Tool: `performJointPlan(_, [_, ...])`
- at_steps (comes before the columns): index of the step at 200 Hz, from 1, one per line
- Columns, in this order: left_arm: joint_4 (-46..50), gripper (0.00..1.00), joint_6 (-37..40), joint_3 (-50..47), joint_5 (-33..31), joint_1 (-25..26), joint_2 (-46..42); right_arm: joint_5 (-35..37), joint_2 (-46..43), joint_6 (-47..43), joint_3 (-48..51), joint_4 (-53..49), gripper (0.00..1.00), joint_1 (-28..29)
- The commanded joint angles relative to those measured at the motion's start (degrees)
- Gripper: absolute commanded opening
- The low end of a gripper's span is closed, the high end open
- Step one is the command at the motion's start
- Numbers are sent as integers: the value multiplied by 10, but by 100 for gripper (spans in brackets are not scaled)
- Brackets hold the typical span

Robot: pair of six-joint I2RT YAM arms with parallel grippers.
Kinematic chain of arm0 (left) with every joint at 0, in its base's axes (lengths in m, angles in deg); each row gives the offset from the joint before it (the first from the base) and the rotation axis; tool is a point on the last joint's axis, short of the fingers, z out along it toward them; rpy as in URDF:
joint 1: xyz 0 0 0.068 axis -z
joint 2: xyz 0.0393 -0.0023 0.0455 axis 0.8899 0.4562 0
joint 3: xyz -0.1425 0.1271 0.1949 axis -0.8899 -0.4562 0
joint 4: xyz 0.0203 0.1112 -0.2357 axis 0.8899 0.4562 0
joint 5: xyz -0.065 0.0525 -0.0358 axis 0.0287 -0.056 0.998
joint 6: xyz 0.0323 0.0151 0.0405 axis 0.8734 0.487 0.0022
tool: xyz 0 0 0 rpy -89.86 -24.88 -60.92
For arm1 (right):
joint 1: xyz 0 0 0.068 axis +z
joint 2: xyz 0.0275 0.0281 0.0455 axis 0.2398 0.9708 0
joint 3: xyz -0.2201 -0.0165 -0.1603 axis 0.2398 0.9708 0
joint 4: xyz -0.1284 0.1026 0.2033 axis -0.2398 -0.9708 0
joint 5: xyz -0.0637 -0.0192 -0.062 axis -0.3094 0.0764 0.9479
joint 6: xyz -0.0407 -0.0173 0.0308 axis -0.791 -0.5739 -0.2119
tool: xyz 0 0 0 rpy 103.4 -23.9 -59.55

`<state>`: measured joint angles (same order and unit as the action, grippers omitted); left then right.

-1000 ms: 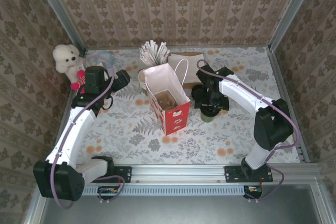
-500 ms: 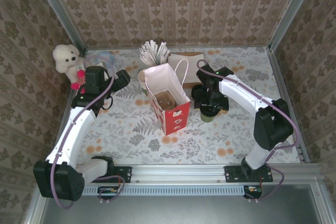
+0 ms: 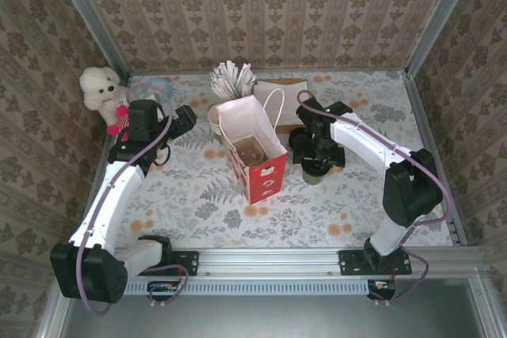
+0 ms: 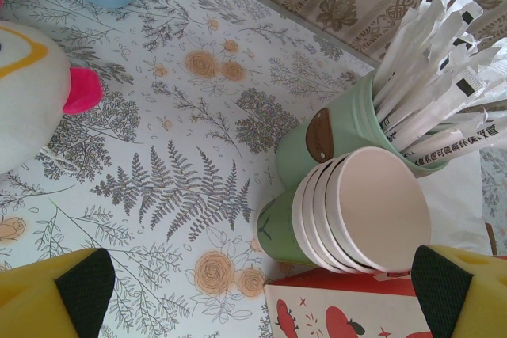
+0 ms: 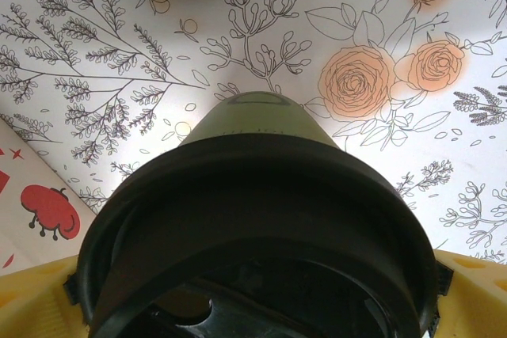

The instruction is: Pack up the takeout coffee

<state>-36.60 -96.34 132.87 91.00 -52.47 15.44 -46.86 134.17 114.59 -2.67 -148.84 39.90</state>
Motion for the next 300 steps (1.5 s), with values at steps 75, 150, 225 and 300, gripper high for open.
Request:
performJointPlan(75, [-10,100,7,-4,4,-5,-1,7,-1,18,5,2,96,-1])
performJointPlan(150, [-14,100,12,-4,14,-5,4,-1,-12,24,22,19,100,-1])
performJointPlan(225, [-15,100,12,-3,17,-5,5,29,-12,15,0,-14,94,2])
performJointPlan(300, [45,100,41,86,60,-6,50,48,-60,-36,-49,-66,79,6])
